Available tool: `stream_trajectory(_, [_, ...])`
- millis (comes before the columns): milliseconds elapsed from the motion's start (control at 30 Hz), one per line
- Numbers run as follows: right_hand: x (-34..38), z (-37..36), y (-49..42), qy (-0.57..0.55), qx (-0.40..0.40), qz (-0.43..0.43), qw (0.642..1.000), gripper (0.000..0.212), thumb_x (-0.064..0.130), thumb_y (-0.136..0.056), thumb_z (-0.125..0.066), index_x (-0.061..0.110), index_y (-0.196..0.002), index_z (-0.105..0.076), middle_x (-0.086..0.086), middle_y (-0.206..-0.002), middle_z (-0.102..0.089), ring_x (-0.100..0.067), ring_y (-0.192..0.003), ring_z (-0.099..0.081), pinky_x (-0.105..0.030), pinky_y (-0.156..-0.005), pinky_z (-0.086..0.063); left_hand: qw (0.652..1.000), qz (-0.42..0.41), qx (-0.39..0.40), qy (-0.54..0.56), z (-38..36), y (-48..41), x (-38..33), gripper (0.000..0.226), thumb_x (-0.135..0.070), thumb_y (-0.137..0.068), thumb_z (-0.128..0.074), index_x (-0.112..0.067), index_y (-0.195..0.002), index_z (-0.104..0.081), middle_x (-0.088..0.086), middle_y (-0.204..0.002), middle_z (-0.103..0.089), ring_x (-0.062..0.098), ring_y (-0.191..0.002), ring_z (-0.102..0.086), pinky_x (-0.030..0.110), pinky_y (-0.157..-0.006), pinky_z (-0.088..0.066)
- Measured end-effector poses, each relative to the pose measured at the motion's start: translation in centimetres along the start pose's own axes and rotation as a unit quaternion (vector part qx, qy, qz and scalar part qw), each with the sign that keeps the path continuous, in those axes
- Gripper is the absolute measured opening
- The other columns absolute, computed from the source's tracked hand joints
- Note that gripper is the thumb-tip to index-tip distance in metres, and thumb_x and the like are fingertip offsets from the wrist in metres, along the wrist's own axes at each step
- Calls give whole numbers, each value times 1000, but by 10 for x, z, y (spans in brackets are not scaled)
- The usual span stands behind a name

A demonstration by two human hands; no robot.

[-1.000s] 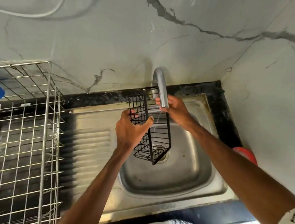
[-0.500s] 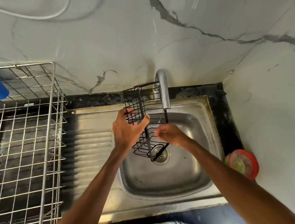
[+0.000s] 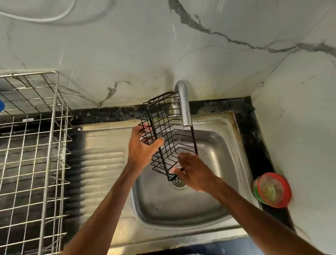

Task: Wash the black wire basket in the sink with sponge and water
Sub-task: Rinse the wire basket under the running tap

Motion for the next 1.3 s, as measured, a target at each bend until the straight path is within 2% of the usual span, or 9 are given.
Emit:
stream_trajectory(167, [22, 3, -1, 39, -20, 136, 990, 43, 28, -105, -40, 8, -143, -48, -23, -150, -46, -42, -143, -39, -62, -110, -39, 996, 18, 39, 83, -4, -7, 16, 68, -36, -62, -91, -42, -119, -54, 7, -129, -62, 30, -118, -66, 56, -99, -56])
stream_trajectory(300, [-14, 18, -18, -8, -7, -12, 1000, 71, 55, -105, -11, 11, -161, -8, -9, -168, 4, -24, -156, 5, -35, -122, 8, 989, 29, 59, 136, -7, -2, 16, 83, -28, -57, -94, -25, -126, -48, 2, -130, -60, 29, -117, -68, 54, -96, -59])
stream_trajectory(467, [21, -2, -24, -31, 40, 14, 999, 82, 57, -98, 6, 8, -158, -22, -20, -167, -9, -30, -156, -1, -50, -124, -1, 986, 38, 69, 145, -10, -2, 20, 83, -27, -56, -93, -24, -126, -49, 8, -135, -58, 29, -120, -67, 57, -100, -56])
stream_trajectory(633, [10, 17, -18, -14, 20, 40, 999, 57, 47, -109, -14, 21, -158, -26, -8, -167, -17, -27, -155, -12, -51, -124, -14, 985, 46, 80, 145, -4, -12, 24, 91, -29, -56, -93, -17, -134, -49, 12, -134, -60, 34, -121, -65, 61, -99, -55])
stream_trajectory(767, [-2, 10, -25, 19, 19, -2, 1000, 88, 64, -97, 7, 7, -155, -25, -17, -164, -21, -34, -154, -14, -54, -124, -16, 982, 43, 89, 158, -8, -11, 23, 89, -29, -57, -91, -14, -134, -50, 13, -133, -61, 33, -120, -67, 60, -98, -56])
stream_trajectory(900, [23, 4, -11, 95, 20, 116, 989, 44, 23, -110, -29, 11, -152, -37, -16, -158, -37, -36, -148, -30, -57, -115, -33, 977, 40, 103, 180, -10, -14, 24, 87, -26, -58, -91, -10, -135, -52, 8, -129, -65, 33, -118, -68, 57, -99, -56])
stream_trajectory(1067, [19, 7, -6, 117, -15, 87, 989, 43, 29, -92, -67, 17, -132, -60, -11, -138, -60, -37, -129, -54, -62, -97, -49, 971, 49, 96, 213, -16, -12, 25, 87, -23, -59, -89, -5, -135, -50, 8, -123, -67, 37, -117, -68, 47, -96, -60])
stream_trajectory(1167, [39, -2, -1, 115, -13, 135, 984, 51, 11, -101, -52, 3, -149, -39, -23, -150, -44, -39, -139, -43, -67, -108, -35, 971, 41, 105, 213, -17, -15, 25, 77, -13, -66, -88, -4, -134, -52, -2, -113, -71, 35, -114, -70, 45, -94, -59])
stream_trajectory(1300, [5, 12, -5, 93, -8, 14, 996, 51, 45, -108, -18, 29, -153, -34, -19, -163, -23, -38, -151, -22, -65, -118, -16, 970, 44, 111, 212, -23, -13, 24, 71, -1, -71, -85, -7, -134, -50, 0, -115, -68, 27, -110, -69, 45, -93, -60])
Point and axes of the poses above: each hand's wrist, its own y-axis away from the middle knuckle, its own z-axis out of the back of the hand, x = y × z, the point moved 9 cm from there along -y, towards the middle knuckle
